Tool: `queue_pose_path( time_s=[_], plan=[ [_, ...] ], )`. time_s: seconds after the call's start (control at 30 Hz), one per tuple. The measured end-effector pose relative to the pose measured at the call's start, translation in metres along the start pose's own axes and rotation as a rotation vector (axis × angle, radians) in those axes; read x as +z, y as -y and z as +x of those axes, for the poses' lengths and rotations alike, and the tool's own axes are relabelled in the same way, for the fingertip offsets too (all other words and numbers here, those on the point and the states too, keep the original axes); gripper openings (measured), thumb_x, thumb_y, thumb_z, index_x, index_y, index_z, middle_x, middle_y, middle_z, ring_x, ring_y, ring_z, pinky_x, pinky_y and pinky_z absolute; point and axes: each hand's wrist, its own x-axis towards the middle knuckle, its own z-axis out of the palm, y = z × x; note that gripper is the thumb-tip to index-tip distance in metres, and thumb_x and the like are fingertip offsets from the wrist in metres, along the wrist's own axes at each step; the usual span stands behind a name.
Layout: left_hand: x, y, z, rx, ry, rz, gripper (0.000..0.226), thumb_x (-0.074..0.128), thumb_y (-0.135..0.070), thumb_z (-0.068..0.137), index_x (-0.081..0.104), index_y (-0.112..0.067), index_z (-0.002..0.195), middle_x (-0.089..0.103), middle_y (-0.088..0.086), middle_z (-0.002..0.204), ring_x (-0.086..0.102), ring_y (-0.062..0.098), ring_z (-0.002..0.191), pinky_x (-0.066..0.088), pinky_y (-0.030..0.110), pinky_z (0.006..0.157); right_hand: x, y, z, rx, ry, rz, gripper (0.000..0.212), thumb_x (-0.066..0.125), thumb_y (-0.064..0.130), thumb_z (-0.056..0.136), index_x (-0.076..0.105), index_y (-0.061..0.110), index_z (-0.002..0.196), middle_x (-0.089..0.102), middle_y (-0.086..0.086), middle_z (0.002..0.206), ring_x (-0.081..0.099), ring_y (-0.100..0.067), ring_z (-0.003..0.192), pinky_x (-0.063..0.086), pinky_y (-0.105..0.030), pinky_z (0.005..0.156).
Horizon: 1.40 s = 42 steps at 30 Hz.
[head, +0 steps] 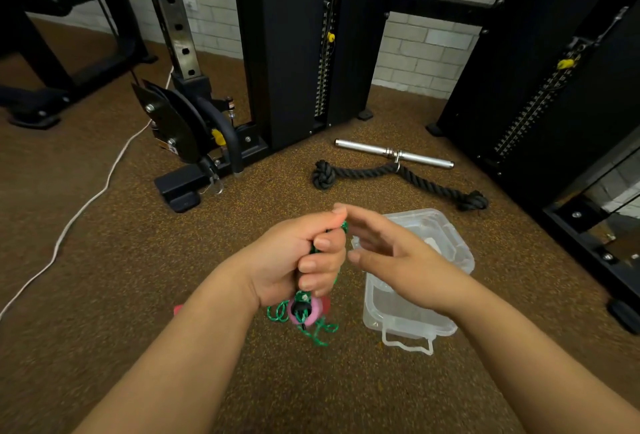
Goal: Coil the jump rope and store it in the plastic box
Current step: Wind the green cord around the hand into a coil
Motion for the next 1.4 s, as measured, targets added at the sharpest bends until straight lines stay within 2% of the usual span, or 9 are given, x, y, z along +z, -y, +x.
queue_pose_path(
  time_s=[0.1, 0.23, 0.5, 0.67, 0.8, 0.9, 1.03, 1.23, 1.4],
  plan=[
    [-0.001, 0.000, -0.001, -0.019, 0.054, -0.062, 0.050, 0.038, -0.039, 0.093, 0.040, -0.022, 0.045, 0.031, -0.008, 0.032, 0.030, 0.007, 0.028, 0.032, 0.021, 0.038, 0.006, -0.002, 0.002, -0.034, 0.088, 0.029, 0.027, 0.050, 0.011, 0.093, 0.057, 0.004, 0.118, 0.063, -0.004, 0.111, 0.055, -0.011, 0.105, 0.040, -0.026, 0.095],
    [-0.004, -0.004, -0.006, 0.027, 0.006, -0.151, 0.050, 0.038, -0.041, 0.091, 0.040, -0.023, 0.045, 0.032, -0.009, 0.032, 0.033, 0.008, 0.029, 0.036, 0.021, 0.040, -0.005, -0.002, 0.001, 0.009, -0.090, 0.052, 0.021, 0.047, 0.020, 0.096, 0.068, 0.015, 0.090, 0.059, 0.007, 0.066, 0.057, -0.014, 0.075, 0.044, -0.024, 0.078],
    [-0.005, -0.005, 0.005, 0.269, -0.262, -0.384, 0.052, 0.031, -0.039, 0.097, 0.071, -0.011, 0.078, 0.073, 0.008, 0.070, 0.072, 0.019, 0.065, 0.056, 0.026, 0.062, 0.021, -0.021, -0.005, -0.080, -0.017, -0.680, 0.023, 0.039, 0.035, 0.098, 0.057, 0.023, 0.090, 0.054, 0.008, 0.072, 0.053, -0.009, 0.069, 0.041, -0.032, 0.065],
    [-0.012, 0.001, 0.009, 0.187, -0.366, 0.044, 0.090, 0.003, -0.066, 0.089, 0.059, -0.005, 0.122, 0.069, 0.019, 0.114, 0.066, 0.027, 0.107, 0.046, 0.036, 0.096, 0.024, -0.004, -0.012, -0.234, 0.054, -0.823, 0.032, 0.035, 0.045, 0.095, 0.052, 0.021, 0.082, 0.055, 0.006, 0.075, 0.054, -0.015, 0.074, 0.045, -0.039, 0.068],
    [-0.009, 0.016, 0.009, -0.013, -0.311, 0.494, 0.105, 0.002, -0.091, 0.065, 0.068, -0.023, 0.110, 0.072, 0.010, 0.108, 0.065, 0.024, 0.108, 0.043, 0.048, 0.100, 0.011, 0.025, -0.014, -0.279, 0.056, -0.624, 0.028, 0.045, 0.049, 0.090, 0.059, 0.030, 0.074, 0.057, 0.013, 0.068, 0.056, -0.006, 0.068, 0.048, -0.031, 0.064],
    [-0.005, 0.016, 0.004, -0.121, -0.179, 0.615, 0.116, -0.010, -0.085, 0.065, 0.072, -0.007, 0.088, 0.072, 0.014, 0.080, 0.070, 0.022, 0.078, 0.052, 0.036, 0.083, -0.007, 0.035, -0.012, -0.254, -0.103, -0.399, 0.030, 0.055, 0.047, 0.086, 0.066, 0.021, 0.075, 0.064, 0.005, 0.066, 0.057, -0.004, 0.060, 0.046, -0.019, 0.058],
    [0.004, 0.008, 0.004, -0.108, 0.018, 0.283, 0.112, -0.012, -0.084, 0.066, 0.063, -0.001, 0.061, 0.044, 0.007, 0.042, 0.046, 0.019, 0.035, 0.041, 0.023, 0.047, -0.014, 0.017, -0.004, -0.133, -0.283, -0.225, 0.029, 0.048, 0.040, 0.091, 0.063, 0.025, 0.072, 0.051, -0.001, 0.065, 0.045, -0.008, 0.056, 0.039, -0.027, 0.059],
    [0.008, 0.006, 0.007, -0.047, 0.180, -0.143, 0.089, 0.005, -0.088, 0.070, 0.044, -0.012, 0.044, 0.035, -0.002, 0.033, 0.033, 0.013, 0.028, 0.026, 0.022, 0.040, 0.026, 0.001, -0.002, 0.048, -0.105, 0.233, 0.027, 0.039, 0.028, 0.099, 0.063, 0.018, 0.093, 0.063, -0.009, 0.079, 0.057, -0.015, 0.070, 0.047, -0.029, 0.068],
    [0.005, 0.001, 0.004, 0.009, 0.092, -0.255, 0.086, 0.006, -0.086, 0.072, 0.042, -0.014, 0.044, 0.035, -0.001, 0.035, 0.034, 0.015, 0.032, 0.034, 0.024, 0.042, 0.026, -0.006, -0.001, 0.105, -0.005, 0.481, 0.052, 0.049, 0.065, 0.081, 0.072, 0.021, 0.096, 0.064, -0.013, 0.084, 0.051, -0.021, 0.069, 0.042, -0.020, 0.054]
  ],
)
